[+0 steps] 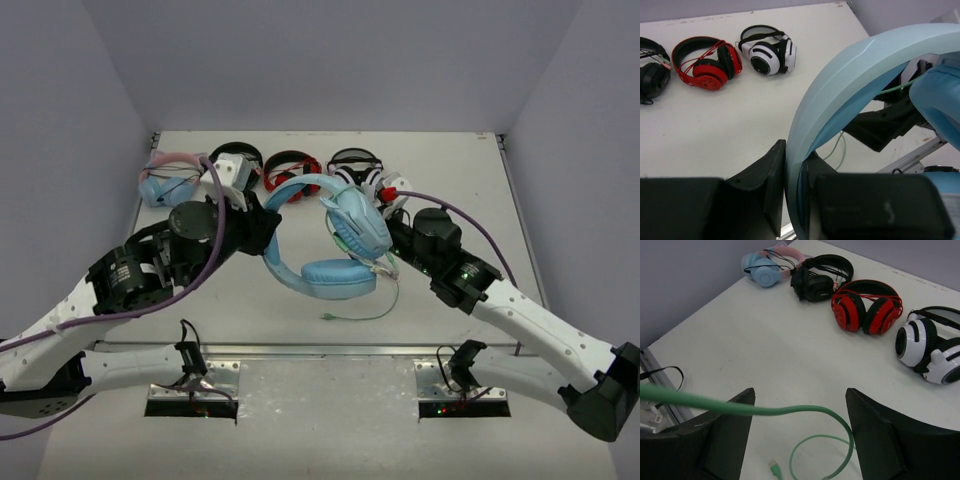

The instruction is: Wrap the headphones

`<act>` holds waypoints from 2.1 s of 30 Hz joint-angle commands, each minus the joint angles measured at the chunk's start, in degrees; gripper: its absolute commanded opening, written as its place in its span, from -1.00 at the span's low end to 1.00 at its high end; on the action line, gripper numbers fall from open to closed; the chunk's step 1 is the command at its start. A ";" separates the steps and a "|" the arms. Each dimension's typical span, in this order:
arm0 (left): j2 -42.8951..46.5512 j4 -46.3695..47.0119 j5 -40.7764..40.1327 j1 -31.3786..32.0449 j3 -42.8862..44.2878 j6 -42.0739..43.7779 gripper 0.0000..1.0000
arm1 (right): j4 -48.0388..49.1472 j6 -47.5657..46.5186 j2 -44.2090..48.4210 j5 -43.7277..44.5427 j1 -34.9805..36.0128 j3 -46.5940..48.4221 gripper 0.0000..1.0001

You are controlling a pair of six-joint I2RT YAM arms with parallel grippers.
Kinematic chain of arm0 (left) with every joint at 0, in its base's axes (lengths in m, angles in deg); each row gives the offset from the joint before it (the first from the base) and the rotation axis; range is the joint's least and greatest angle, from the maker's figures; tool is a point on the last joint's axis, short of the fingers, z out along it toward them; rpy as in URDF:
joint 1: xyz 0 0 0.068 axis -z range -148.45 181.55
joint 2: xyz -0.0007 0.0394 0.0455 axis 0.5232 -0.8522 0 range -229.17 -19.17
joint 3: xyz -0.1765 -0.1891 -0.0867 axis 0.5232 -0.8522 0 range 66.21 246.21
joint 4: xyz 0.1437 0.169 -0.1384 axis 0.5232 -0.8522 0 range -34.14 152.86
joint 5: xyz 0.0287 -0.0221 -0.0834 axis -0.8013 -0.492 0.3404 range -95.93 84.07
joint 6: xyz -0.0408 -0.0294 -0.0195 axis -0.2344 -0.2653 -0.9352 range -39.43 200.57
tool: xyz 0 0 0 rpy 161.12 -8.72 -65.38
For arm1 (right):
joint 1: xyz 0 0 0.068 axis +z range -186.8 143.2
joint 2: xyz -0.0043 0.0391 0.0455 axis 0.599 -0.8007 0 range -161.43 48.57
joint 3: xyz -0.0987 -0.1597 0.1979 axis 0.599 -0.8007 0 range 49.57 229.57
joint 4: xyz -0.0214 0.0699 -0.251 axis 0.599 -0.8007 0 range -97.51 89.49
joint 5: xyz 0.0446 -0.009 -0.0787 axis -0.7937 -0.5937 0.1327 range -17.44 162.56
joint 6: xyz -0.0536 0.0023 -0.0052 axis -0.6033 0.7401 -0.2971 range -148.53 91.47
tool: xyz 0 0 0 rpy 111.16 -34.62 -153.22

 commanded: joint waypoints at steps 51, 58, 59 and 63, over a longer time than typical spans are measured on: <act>-26.48 8.80 -33.57 -21.07 16.49 -4.97 -0.99 | -2.77 -4.82 1.65 13.13 30.39 1.43 -0.97; -27.97 12.42 -38.92 -21.08 2.68 -5.47 -0.99 | -16.33 -10.97 -3.53 16.91 30.21 16.53 -0.97; -28.24 10.93 -39.45 -20.99 0.93 -7.14 -0.99 | -17.38 -13.16 -4.75 17.96 30.12 17.69 -0.97; -26.76 10.19 -35.69 -19.33 -3.99 -10.94 -0.99 | -22.04 -20.55 -7.57 20.08 27.58 23.66 -0.97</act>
